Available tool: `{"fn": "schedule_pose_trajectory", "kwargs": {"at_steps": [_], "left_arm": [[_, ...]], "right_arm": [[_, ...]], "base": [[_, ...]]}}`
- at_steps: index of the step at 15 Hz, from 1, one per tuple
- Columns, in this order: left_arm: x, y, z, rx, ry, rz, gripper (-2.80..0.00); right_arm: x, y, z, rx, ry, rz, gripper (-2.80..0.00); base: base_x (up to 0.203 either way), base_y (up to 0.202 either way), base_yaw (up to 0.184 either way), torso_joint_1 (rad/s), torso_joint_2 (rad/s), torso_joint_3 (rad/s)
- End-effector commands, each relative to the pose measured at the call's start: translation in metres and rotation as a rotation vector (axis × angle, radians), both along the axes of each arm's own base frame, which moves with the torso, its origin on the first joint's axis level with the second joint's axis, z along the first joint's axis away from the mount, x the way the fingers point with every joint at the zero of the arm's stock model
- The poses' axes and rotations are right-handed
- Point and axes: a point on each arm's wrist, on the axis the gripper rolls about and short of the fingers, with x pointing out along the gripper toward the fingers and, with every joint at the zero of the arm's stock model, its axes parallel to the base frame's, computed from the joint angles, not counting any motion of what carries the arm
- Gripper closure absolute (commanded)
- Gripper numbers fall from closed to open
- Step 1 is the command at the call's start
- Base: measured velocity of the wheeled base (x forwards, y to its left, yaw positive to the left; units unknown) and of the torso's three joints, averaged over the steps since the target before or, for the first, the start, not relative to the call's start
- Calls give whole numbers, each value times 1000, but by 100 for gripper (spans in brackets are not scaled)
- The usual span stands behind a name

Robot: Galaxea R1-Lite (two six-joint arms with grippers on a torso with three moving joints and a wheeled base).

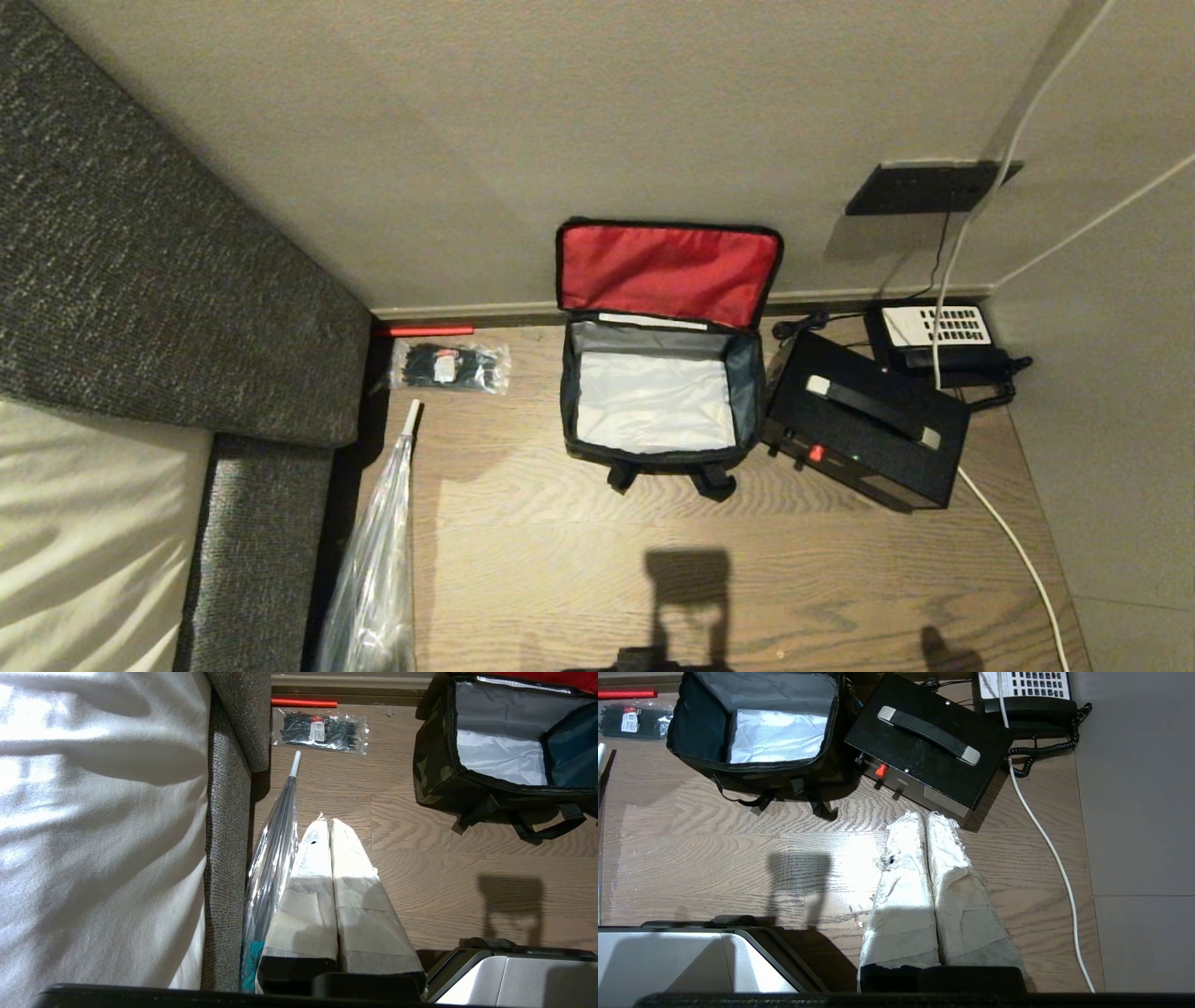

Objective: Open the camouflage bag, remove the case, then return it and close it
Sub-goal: Grip the handle again

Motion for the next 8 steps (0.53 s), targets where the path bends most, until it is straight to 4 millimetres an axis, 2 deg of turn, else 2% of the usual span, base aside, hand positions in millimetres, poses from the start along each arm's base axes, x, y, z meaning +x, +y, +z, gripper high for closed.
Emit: {"fn": "schedule_pose_trajectory", "kwargs": {"at_steps": [1,8], "left_arm": [[0,0,-1,0,2,1,0],[0,0,-1,0,3,1,0]], "right_arm": [[0,0,0,0,-1,0,0],[0,0,0,-16,1,0,0]], "base": [[0,0,0,0,0,0],[0,0,0,0,0,0]]}}
